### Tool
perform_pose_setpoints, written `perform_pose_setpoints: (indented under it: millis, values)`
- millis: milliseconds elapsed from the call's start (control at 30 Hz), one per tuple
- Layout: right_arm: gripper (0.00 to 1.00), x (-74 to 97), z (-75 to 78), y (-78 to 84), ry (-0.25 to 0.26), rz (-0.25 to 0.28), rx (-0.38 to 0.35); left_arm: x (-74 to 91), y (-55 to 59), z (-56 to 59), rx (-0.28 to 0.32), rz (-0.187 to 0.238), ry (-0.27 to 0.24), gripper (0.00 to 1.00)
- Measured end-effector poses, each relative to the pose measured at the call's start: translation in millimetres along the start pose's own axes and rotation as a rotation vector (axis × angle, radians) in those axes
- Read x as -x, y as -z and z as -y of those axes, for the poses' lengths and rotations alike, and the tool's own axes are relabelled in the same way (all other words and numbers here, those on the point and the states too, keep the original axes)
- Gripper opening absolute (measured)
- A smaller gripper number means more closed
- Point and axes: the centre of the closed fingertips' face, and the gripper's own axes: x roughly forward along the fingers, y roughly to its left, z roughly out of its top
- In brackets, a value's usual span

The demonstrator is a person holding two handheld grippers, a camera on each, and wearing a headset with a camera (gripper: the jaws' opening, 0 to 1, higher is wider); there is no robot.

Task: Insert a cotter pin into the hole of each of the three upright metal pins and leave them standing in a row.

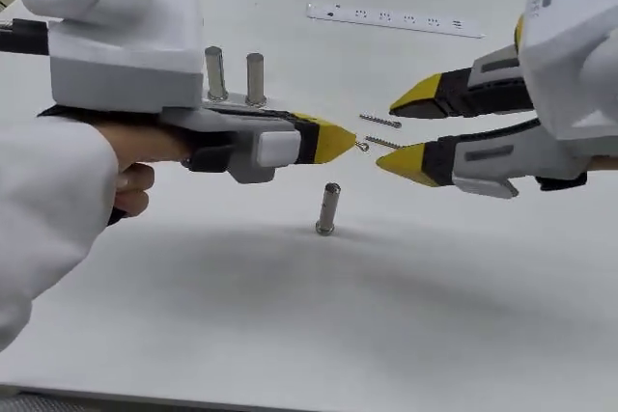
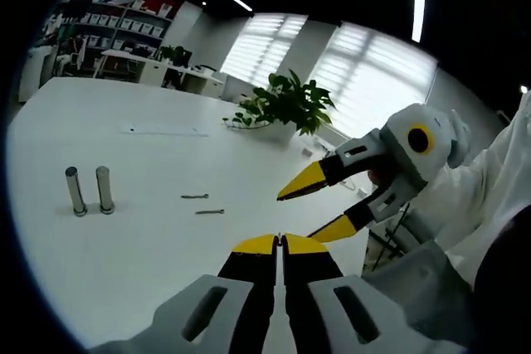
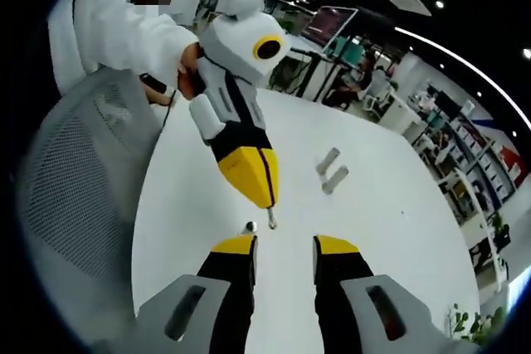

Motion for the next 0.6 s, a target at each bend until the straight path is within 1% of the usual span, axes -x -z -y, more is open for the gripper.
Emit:
perform_pose_setpoints:
  millis: [33,67,133,200,233,267,300,367,433,467,533,600]
  values:
    - [0.22,0.4,1.1,-0.3,-0.005,0.008,-0.010,0.6,-0.6,2.1,-0.012,0.003,0.008,0.00]
    - [0.22,0.4,1.6,0.2,-0.016,0.018,-0.034,1.2,-3.5,4.7,-0.064,0.015,0.023,0.00]
    - [0.25,2.6,1.0,-0.7,-0.036,0.028,-0.071,2.5,-6.3,10.1,-0.142,0.028,0.044,0.00]
    - [0.26,4.2,-0.7,-3.0,-0.054,0.046,-0.085,2.9,-8.5,13.2,-0.192,0.036,0.062,0.00]
    - [0.26,4.5,-2.3,-3.4,-0.066,0.047,-0.089,2.5,-10.0,12.9,-0.205,0.040,0.068,0.00]
    - [0.26,4.9,-3.9,-4.7,-0.075,0.052,-0.093,3.2,-10.8,14.7,-0.236,0.045,0.075,0.00]
    - [0.25,5.4,-6.7,-7.5,-0.094,0.067,-0.096,3.8,-10.8,16.5,-0.249,0.046,0.081,0.00]
    - [0.25,5.8,-10.8,-9.8,-0.123,0.075,-0.108,3.9,-12.9,17.1,-0.272,0.050,0.102,0.00]
    - [0.25,5.9,-14.8,-12.5,-0.152,0.088,-0.124,5.4,-12.6,19.1,-0.283,0.050,0.107,0.00]
    - [0.24,5.6,-14.9,-13.2,-0.159,0.096,-0.131,6.0,-12.3,20.1,-0.294,0.048,0.111,0.00]
    - [0.21,5.9,-17.1,-14.4,-0.177,0.100,-0.139,7.7,-12.5,21.3,-0.333,0.043,0.128,0.00]
    - [0.19,4.9,-20.5,-15.9,-0.202,0.104,-0.136,8.3,-12.0,23.2,-0.343,0.041,0.137,0.00]
